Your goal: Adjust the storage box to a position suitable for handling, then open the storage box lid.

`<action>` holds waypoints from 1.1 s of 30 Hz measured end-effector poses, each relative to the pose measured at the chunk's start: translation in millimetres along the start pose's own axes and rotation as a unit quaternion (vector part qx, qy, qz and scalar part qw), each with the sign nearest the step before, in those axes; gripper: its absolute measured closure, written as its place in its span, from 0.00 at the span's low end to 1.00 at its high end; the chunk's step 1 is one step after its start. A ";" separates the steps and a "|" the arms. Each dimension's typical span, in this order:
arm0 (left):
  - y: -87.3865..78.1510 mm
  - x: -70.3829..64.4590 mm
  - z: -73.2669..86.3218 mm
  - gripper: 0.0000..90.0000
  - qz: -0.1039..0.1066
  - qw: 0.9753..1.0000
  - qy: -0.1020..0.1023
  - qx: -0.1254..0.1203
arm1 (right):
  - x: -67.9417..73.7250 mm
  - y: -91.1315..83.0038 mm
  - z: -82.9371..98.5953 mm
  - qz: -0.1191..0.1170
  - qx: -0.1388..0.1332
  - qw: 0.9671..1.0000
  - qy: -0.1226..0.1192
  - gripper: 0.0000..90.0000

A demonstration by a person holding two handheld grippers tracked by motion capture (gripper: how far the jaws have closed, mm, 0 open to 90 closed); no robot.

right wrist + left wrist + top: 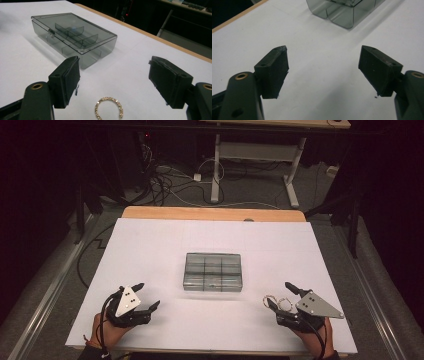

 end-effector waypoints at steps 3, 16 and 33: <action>-3.1 0.0 7.5 0.26 0.003 1.000 -0.024 -0.002 | 2.4 -1.0 1.5 -0.005 0.003 1.000 0.001 0.31; -4.4 -5.2 14.7 0.26 0.016 0.999 -0.034 0.004 | 20.5 7.6 3.7 -0.043 0.010 0.999 -0.021 0.34; 25.2 4.2 -22.8 0.37 0.110 0.987 -0.115 -0.033 | 71.4 49.0 -18.0 -0.146 0.043 0.988 -0.026 0.87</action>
Point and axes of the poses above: each handheld gripper's, and its own axes: y roughly forward along the jaws, z roughly out of its underside, x roughly to its left, the point moved 6 cm from there along y, roughly forward along the jaws, and after that the axes turned 12 degrees about z, right-handed, at the moved point
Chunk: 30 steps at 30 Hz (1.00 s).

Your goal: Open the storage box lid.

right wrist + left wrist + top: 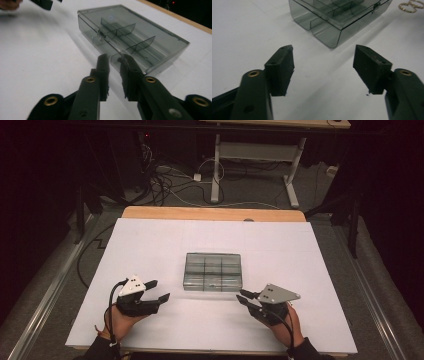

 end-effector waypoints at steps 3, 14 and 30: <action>15.5 0.2 -9.0 0.42 0.017 1.000 0.007 0.019 | 10.4 17.8 -2.9 -0.001 0.021 1.000 -0.019 0.93; 51.3 -0.5 -25.1 0.57 0.036 0.997 0.023 0.061 | 26.0 63.5 -3.2 0.016 0.071 0.995 -0.064 0.99; 61.6 -0.1 -28.5 0.59 0.038 0.997 0.019 0.067 | 32.7 73.9 -15.9 0.014 0.056 0.996 -0.071 1.00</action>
Point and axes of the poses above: each handheld gripper's, and its own axes: y roughly forward along the jaws, z roughly out of its underside, x roughly to its left, the point moved 6 cm from there along y, roughly forward along the jaws, and after that the axes turned 12 degrees about z, right-handed, at the moved point
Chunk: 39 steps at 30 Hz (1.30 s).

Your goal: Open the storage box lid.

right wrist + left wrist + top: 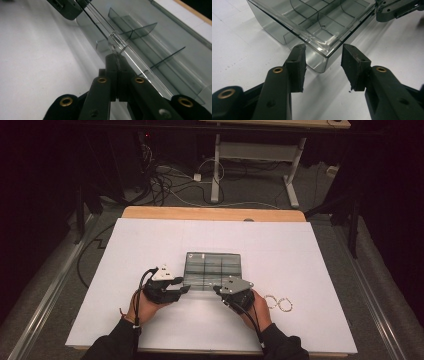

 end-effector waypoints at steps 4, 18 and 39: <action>-1.2 -0.8 -0.5 0.60 -0.002 1.000 0.000 -0.001 | -0.5 0.1 -2.1 -0.003 -0.004 1.000 0.006 1.00; -7.8 -3.7 -8.4 0.71 -0.010 1.000 0.003 -0.028 | -3.0 -10.4 -4.1 0.012 -0.017 1.000 0.014 0.88; -13.3 1.7 -24.7 0.71 -0.041 0.998 0.018 -0.053 | -68.0 -39.0 6.0 0.111 -0.001 0.993 -0.027 0.60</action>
Point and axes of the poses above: each handheld gripper's, and its own axes: y roughly forward along the jaws, z roughly out of its underside, x roughly to its left, the point moved 6 cm from there along y, roughly forward along the jaws, and after that the axes turned 12 degrees about z, right-handed, at the moved point
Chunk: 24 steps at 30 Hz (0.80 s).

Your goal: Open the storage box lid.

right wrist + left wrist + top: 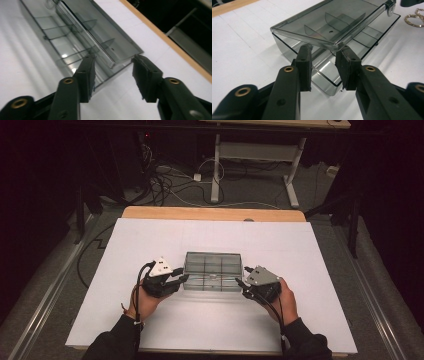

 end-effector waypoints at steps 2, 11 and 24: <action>-1.5 1.3 -1.8 0.71 -0.006 1.000 0.002 -0.003 | -1.5 1.6 -0.1 0.005 -0.001 1.000 -0.003 0.63; -6.1 10.0 -13.1 0.67 -0.043 0.998 0.038 -0.003 | -8.9 7.6 -9.0 0.017 -0.016 1.000 -0.012 0.80; -2.1 18.5 -38.8 0.76 -0.082 0.992 0.100 -0.003 | -25.2 16.6 -24.9 0.031 -0.024 0.999 -0.003 0.87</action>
Point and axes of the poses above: each handheld gripper's, and its own axes: y roughly forward along the jaws, z roughly out of its underside, x roughly to its left, the point moved 6 cm from there along y, roughly forward along the jaws, and after that the axes turned 12 degrees about z, right-handed, at the moved point
